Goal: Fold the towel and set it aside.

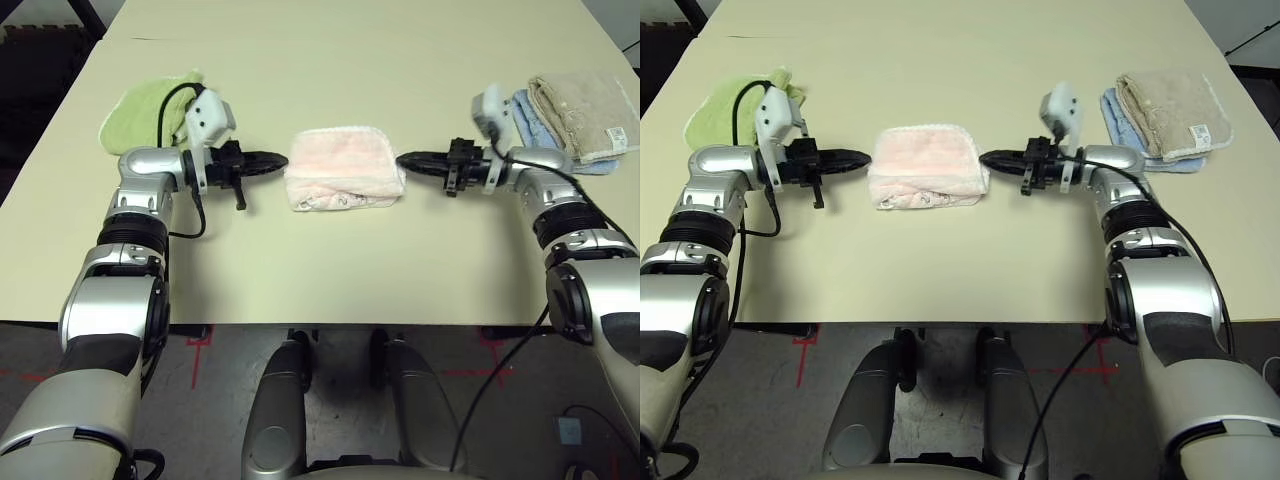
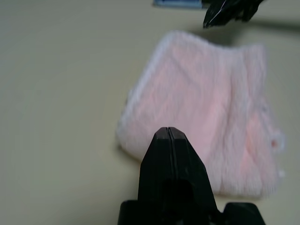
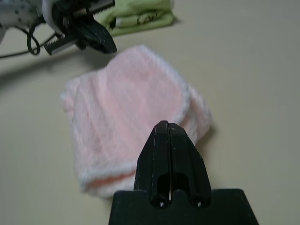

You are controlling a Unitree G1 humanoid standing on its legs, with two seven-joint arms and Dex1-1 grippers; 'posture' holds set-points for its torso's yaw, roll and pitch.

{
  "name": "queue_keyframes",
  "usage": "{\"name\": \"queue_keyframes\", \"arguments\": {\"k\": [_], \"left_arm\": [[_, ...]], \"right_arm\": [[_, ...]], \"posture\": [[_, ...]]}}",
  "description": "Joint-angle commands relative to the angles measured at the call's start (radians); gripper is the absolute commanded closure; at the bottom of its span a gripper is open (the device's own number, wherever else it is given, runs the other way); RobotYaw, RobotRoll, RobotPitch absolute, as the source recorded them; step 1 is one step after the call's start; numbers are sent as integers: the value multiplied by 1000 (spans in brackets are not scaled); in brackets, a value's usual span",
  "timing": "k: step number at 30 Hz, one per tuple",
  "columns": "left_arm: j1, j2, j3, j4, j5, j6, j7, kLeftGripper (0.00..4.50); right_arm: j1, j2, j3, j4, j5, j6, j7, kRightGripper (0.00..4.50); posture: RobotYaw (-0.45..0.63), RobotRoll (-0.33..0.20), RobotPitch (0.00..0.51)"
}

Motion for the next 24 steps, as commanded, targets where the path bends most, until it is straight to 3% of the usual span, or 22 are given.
{"name": "queue_keyframes", "arguments": {"k": [1,12,24], "left_arm": [[-35,-13,40,-34,-50,63,20,4456],[-81,-95,18,21,-22,55,64,4456],[-80,-116,-21,82,28,21,40,4456]], "right_arm": [[-14,34,-28,-15,28,19,-33,4500],[-60,207,10,27,-47,-55,-229,4500],[-66,204,29,44,-96,-66,-269,4500]], "posture": [[-17,0,288],[-6,0,286],[-16,0,283]]}}
